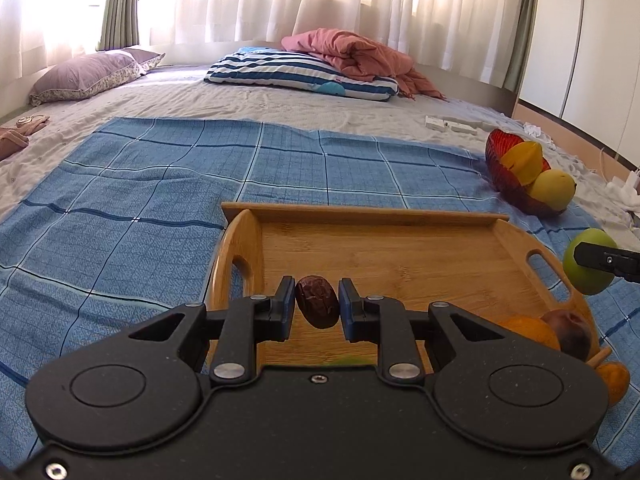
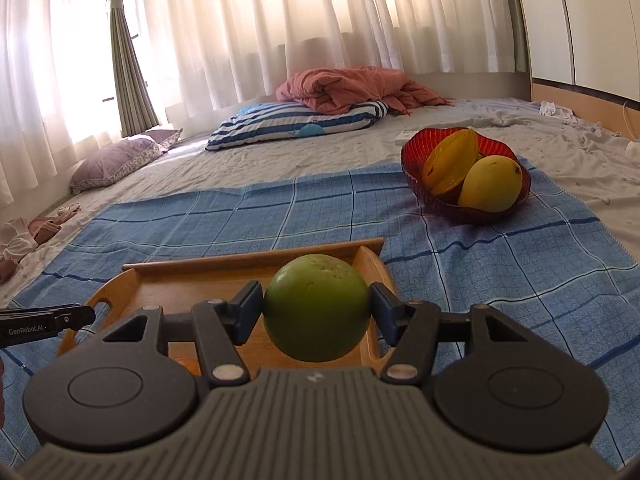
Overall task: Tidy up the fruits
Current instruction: 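Lift and carry the red date with the left tool while the right tool carries the apple over the tray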
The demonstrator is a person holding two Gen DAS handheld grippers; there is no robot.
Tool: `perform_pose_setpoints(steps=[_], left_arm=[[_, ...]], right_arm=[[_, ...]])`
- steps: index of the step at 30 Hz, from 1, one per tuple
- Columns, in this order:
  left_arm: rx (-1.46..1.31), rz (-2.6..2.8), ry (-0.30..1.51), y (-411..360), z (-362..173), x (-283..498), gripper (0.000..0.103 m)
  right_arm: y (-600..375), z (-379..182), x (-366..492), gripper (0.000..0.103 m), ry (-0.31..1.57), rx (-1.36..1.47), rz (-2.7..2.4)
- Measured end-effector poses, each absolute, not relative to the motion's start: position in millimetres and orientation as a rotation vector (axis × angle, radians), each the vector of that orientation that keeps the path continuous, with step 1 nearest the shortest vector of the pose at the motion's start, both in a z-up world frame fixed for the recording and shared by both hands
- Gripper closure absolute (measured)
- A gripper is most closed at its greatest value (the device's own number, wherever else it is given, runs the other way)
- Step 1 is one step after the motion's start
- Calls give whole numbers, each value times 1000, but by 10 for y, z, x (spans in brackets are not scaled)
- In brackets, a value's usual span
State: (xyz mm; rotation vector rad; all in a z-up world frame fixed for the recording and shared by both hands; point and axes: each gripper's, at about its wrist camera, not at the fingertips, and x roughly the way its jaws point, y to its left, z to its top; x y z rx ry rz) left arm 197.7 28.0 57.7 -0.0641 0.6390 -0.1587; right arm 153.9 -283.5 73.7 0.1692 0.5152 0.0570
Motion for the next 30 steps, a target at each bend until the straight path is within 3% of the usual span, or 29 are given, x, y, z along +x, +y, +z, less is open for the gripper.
perform_pose_setpoints(steps=[30], left_arm=[[-45, -123, 744, 269, 242, 2330, 81]], right_arm=[[-2721, 319, 1948, 41, 666, 128, 44]])
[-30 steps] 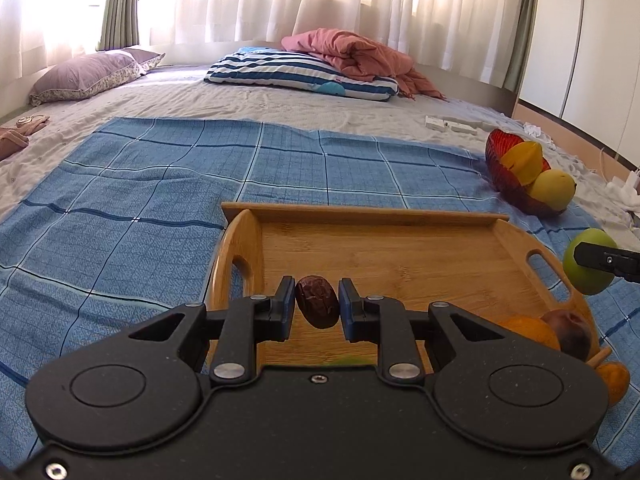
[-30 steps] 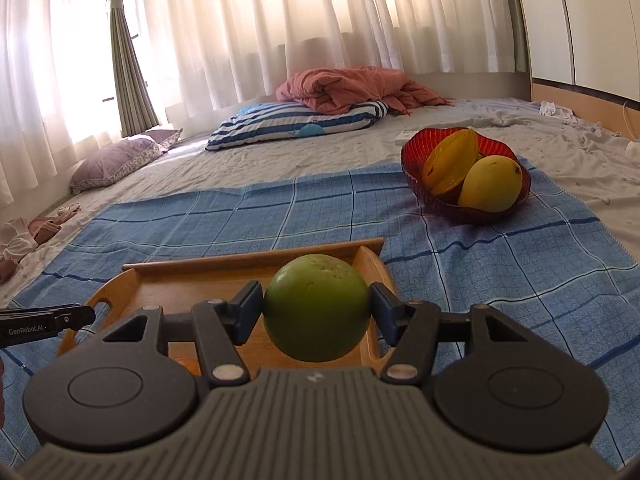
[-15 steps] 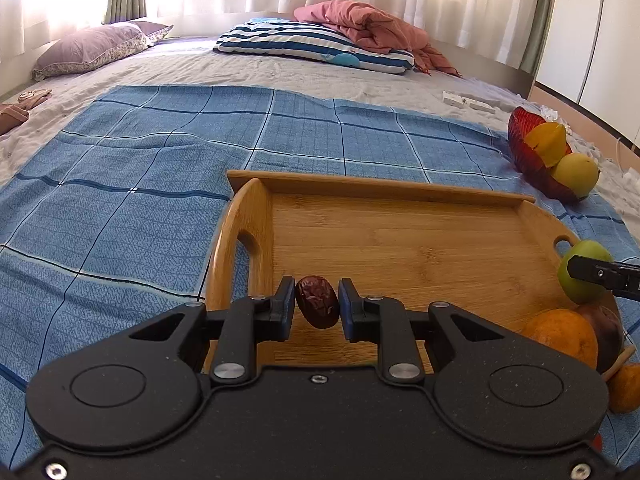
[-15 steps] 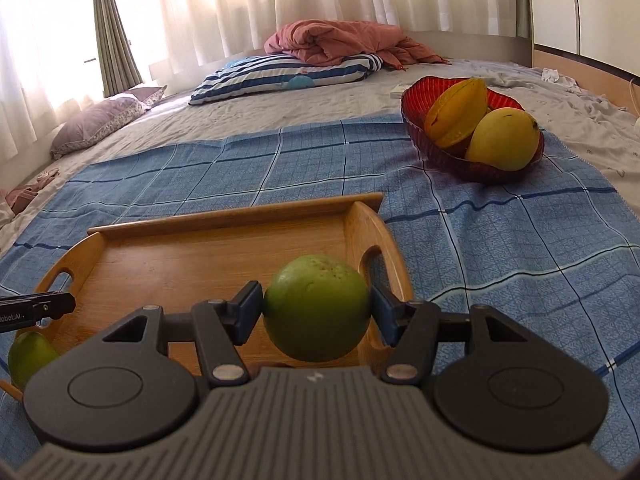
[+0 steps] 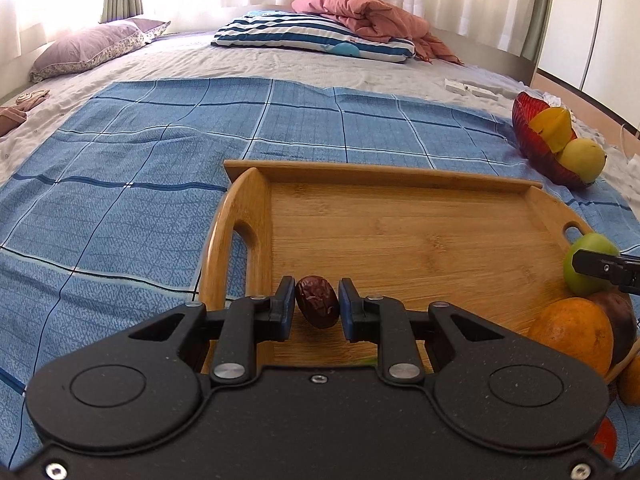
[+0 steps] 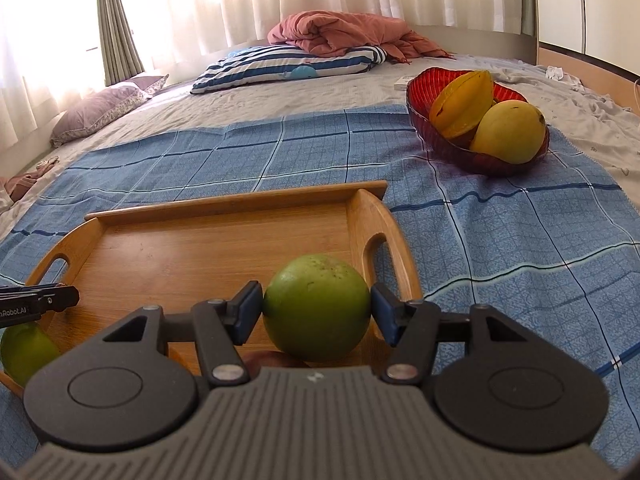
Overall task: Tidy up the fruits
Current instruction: 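Lift and carry the red date with the left tool while the right tool carries the apple over the tray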
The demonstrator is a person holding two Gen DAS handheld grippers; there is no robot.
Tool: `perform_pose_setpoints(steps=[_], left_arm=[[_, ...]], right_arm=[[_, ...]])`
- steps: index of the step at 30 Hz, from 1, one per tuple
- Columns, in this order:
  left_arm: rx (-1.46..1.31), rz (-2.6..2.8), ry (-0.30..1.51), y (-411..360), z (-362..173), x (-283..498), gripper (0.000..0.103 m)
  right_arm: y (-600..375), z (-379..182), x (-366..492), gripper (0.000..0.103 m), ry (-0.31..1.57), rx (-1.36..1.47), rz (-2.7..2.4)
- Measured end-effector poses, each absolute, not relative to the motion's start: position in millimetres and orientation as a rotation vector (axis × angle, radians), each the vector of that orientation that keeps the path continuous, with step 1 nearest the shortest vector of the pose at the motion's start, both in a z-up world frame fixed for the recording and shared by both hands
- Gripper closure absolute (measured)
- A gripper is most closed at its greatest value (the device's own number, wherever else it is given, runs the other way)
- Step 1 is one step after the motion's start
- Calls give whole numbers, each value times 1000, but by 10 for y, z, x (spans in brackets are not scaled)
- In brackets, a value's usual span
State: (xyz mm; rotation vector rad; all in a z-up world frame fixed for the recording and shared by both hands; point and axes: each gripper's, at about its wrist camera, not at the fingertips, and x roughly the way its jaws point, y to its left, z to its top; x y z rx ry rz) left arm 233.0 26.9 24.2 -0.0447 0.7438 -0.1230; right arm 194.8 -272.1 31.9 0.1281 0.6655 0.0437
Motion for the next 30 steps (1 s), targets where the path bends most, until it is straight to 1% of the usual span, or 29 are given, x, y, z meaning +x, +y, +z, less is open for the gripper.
perform_pose_setpoints(steps=[27, 30], left_arm=[[-52, -125, 744, 289, 209, 2345, 81], [-51, -124, 743, 290, 209, 2342, 79]], right_arm=[[-2675, 301, 1938, 40, 663, 101, 42], [-2676, 301, 1939, 39, 662, 101, 43]])
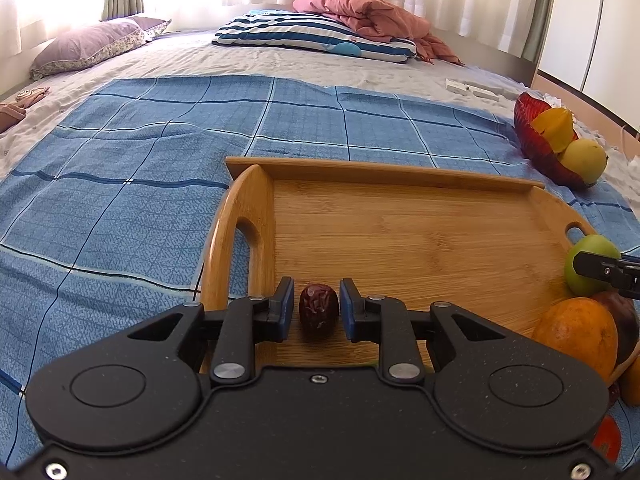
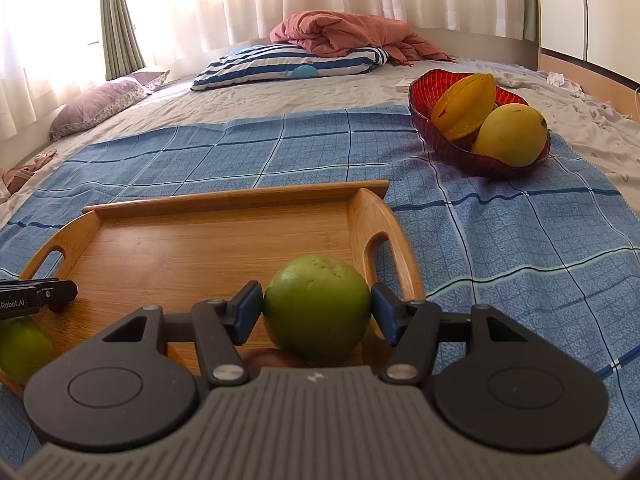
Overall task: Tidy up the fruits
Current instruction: 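Open the left tool to drop the date while the right tool releases the apple onto the tray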
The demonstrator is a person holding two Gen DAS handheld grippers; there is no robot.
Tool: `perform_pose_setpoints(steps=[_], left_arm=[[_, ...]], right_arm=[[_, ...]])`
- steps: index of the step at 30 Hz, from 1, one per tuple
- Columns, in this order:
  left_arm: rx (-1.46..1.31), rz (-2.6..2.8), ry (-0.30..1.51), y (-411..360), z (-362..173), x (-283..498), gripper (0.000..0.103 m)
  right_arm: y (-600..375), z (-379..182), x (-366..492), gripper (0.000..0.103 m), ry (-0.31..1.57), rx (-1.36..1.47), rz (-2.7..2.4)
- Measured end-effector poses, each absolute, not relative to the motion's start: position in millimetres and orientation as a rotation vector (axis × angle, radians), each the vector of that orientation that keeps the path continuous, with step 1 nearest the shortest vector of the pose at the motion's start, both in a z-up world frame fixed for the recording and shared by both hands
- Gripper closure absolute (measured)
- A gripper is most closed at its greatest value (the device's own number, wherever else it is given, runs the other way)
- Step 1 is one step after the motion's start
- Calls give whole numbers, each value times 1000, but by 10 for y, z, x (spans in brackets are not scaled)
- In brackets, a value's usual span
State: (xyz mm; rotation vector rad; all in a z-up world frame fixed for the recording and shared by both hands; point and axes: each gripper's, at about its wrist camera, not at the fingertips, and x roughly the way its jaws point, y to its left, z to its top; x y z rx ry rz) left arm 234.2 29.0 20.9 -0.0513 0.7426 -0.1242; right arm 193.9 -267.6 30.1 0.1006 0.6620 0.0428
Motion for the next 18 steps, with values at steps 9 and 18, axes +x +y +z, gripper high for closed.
perform_pose_setpoints(steps=[9, 18], left_arm=[[-66, -128, 734, 307, 230, 2314, 67], [-57, -127, 702, 286, 313, 2234, 49]], right_arm=[[-2669, 309, 1933, 37, 656, 106, 47], [-2679, 332, 1904, 26, 646, 109, 41]])
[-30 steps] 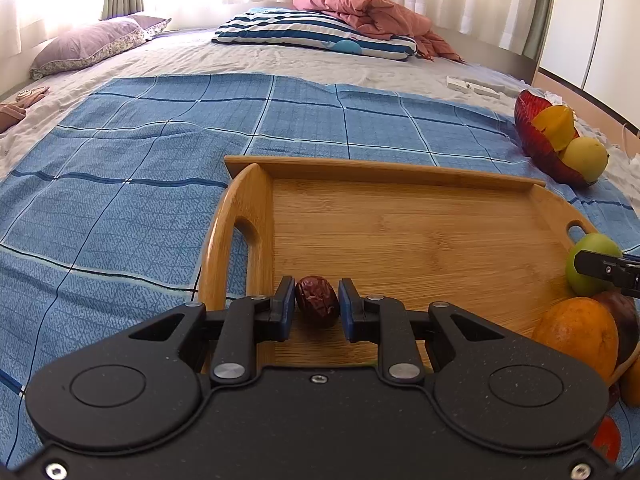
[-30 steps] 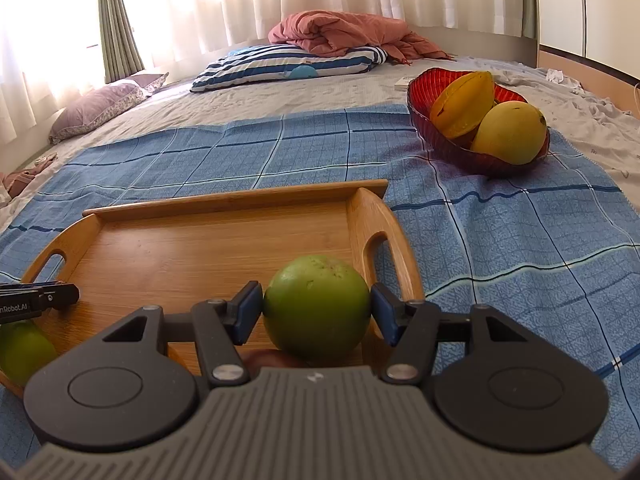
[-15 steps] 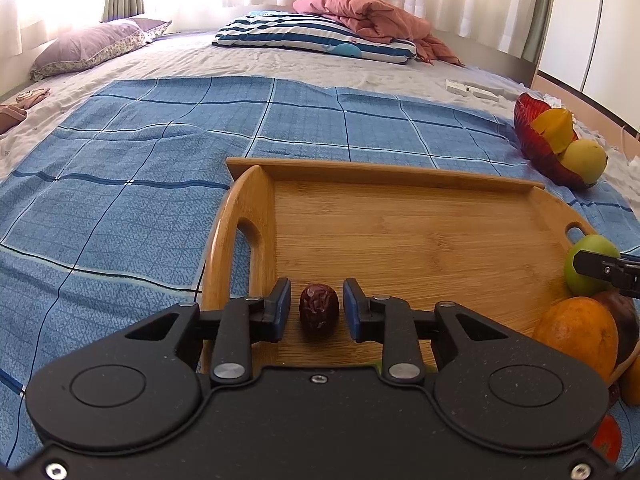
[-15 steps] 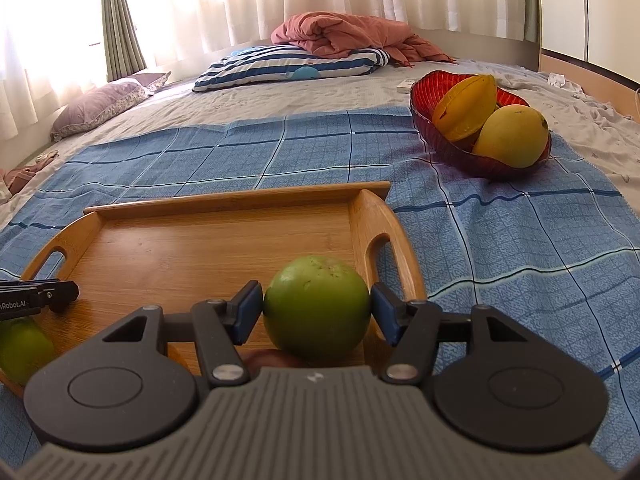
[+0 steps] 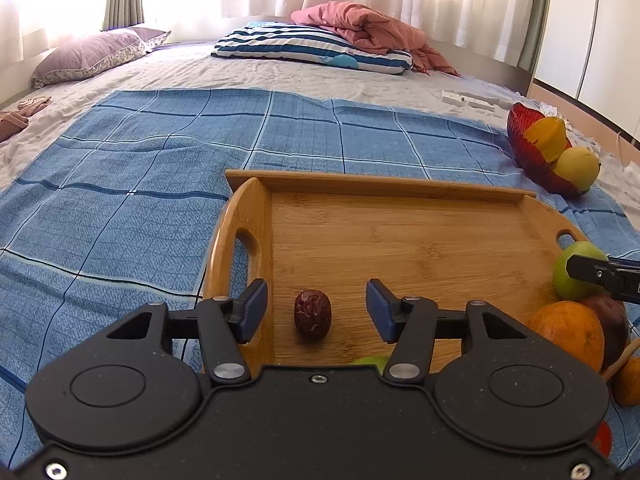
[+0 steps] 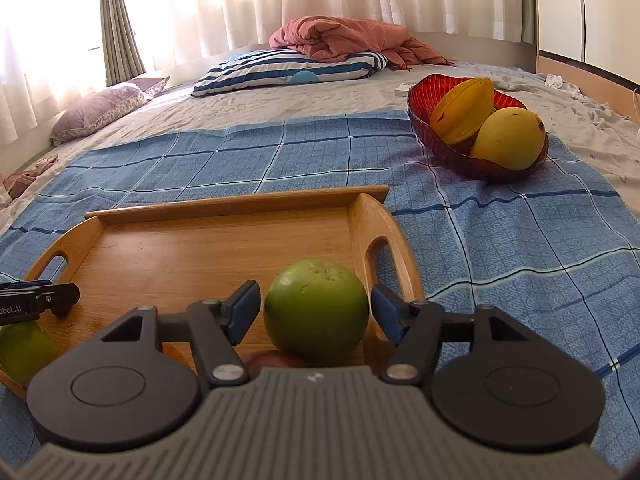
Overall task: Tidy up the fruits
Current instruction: 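Open the left tool to drop the date while the right tool releases the apple onto the tray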
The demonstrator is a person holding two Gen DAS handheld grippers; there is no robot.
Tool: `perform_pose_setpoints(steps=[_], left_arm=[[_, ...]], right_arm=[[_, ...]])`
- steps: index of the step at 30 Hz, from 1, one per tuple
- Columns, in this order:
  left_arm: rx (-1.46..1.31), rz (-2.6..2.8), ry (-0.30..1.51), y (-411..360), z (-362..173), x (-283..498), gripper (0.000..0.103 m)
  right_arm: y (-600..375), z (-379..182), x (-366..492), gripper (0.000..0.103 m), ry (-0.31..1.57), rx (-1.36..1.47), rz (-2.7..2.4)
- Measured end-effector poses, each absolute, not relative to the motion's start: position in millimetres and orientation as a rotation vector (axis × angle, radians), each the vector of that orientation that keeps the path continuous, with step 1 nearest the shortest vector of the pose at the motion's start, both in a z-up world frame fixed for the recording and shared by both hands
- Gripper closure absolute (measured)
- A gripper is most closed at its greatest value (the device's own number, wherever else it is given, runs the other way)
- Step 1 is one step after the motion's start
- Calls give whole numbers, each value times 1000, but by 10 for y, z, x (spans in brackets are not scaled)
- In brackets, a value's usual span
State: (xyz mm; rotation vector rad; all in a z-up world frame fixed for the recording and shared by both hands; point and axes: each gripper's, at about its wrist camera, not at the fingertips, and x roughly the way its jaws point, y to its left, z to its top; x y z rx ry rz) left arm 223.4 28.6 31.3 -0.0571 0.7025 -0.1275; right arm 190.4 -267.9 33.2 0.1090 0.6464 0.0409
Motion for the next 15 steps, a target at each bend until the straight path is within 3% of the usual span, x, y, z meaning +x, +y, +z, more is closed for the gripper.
perform_pose_setpoints(steps=[6, 10, 15], left_arm=[[-67, -116, 677, 316, 383, 2162, 45], [-65, -127, 642, 314, 468, 2048, 31], [-44, -145, 591, 268, 606, 1838, 22]], right_arm=[[-2649, 389, 1834, 22, 623, 81, 38], [-2643, 455, 1771, 18, 607, 75, 32], [-2666, 535, 1650, 16, 584, 82, 24]])
